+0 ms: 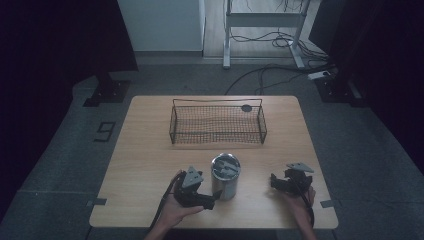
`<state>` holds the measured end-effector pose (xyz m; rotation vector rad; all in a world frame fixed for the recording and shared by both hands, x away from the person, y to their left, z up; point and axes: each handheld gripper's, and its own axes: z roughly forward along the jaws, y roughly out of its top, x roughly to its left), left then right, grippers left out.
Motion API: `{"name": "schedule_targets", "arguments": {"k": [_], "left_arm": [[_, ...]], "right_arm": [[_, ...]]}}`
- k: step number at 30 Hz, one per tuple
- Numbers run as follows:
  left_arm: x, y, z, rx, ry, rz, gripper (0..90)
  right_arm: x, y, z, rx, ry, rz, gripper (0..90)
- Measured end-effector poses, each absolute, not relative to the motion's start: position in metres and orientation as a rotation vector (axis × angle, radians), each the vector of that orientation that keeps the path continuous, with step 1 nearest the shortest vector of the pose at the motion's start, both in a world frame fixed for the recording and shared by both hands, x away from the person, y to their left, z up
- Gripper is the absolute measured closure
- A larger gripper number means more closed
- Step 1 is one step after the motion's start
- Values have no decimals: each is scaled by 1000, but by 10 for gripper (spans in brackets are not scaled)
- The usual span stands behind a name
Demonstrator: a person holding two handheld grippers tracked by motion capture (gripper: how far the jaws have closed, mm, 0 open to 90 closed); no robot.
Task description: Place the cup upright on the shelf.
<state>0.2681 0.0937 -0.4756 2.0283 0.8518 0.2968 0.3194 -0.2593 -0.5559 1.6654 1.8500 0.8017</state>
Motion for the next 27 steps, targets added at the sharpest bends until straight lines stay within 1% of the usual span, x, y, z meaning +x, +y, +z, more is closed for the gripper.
{"name": "schedule_targets", "arguments": {"k": [3, 10, 16, 22, 27], "left_arm": [[270, 88, -474, 2012, 844, 323, 62], [275, 81, -474, 2022, 838, 318, 61], [280, 73, -475, 2026, 818, 318, 24], [284, 64, -476, 2021, 819, 317, 21], [287, 54, -478, 2011, 805, 370, 27]], "right_arm": [[319, -259, -556, 1665, 1850, 802, 48], [319, -259, -556, 1666, 1850, 801, 47], [319, -259, -556, 1665, 1850, 801, 47], [319, -259, -556, 1665, 1850, 801, 47], [319, -259, -556, 1666, 1849, 801, 47]]}}
